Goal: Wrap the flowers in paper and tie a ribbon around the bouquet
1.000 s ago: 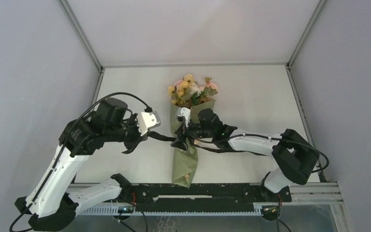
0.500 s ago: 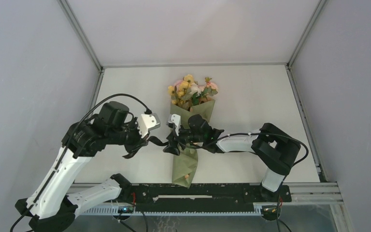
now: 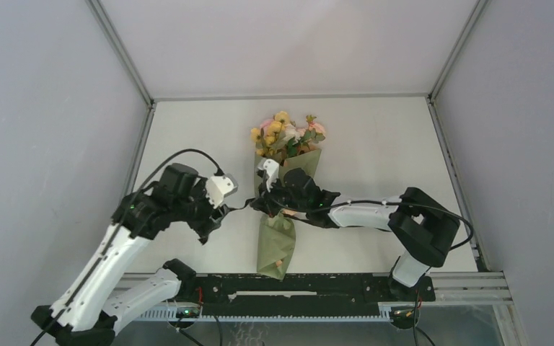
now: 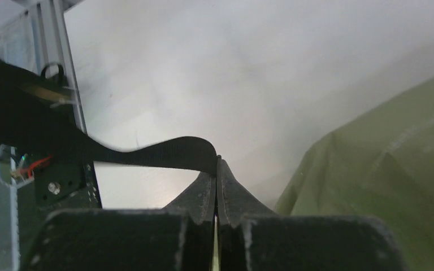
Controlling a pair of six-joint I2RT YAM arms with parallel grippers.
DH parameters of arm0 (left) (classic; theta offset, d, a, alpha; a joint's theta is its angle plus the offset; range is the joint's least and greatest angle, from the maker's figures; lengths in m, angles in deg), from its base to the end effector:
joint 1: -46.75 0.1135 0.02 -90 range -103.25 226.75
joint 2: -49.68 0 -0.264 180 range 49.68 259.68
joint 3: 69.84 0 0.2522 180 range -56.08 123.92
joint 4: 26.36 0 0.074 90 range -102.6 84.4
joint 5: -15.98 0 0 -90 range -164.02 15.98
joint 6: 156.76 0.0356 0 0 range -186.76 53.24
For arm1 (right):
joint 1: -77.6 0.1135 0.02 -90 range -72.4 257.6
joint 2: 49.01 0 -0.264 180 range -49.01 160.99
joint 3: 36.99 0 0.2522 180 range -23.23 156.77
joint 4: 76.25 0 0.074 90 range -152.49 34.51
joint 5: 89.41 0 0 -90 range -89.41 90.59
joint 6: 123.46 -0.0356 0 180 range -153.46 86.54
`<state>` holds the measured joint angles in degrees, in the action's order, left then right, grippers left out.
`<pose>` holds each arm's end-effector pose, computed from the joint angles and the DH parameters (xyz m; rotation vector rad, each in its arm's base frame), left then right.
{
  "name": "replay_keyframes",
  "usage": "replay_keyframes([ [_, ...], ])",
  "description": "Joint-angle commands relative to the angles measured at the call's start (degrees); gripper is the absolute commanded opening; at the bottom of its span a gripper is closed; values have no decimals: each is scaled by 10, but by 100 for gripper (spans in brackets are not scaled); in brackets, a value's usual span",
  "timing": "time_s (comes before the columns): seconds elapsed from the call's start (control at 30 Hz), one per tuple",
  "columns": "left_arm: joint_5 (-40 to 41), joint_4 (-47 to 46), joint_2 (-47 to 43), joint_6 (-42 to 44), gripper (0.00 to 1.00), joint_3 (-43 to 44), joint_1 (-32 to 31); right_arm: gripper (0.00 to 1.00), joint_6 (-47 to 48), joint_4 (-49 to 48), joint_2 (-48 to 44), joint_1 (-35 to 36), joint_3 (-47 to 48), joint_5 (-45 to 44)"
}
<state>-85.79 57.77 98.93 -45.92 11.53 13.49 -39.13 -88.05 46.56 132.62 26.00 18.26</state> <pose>0.1033 -0.0764 0.3618 1.2075 2.1710 -0.3468 0.1970 0.3004 0.2022 -1.0495 1.7606 0.9839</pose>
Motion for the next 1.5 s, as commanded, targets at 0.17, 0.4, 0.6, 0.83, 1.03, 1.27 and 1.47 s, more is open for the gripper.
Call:
replay_keyframes([
  [0.17,-2,-142,-16,74,75,-190,31,0,-230,64,-54,-14,23,-87],
  [0.4,-88,-523,-50,-193,96,-333,29,0,-321,69,-76,-13,23,-116],
  [0.6,-103,-815,-1,-269,100,-464,22,0,-356,95,-95,-11,23,-133],
  [0.83,-82,-887,14,-291,94,-492,13,0,-366,96,-103,-9,22,-139],
  [1.03,-97,-955,41,-315,84,-512,12,0,-385,80,-101,-12,22,-137],
  [1.27,-60,-1099,84,-392,69,-563,12,0,-386,92,-104,-19,22,-149],
  [1.47,-88,-1130,114,-378,53,-564,11,0,-393,68,-90,-18,23,-133],
])
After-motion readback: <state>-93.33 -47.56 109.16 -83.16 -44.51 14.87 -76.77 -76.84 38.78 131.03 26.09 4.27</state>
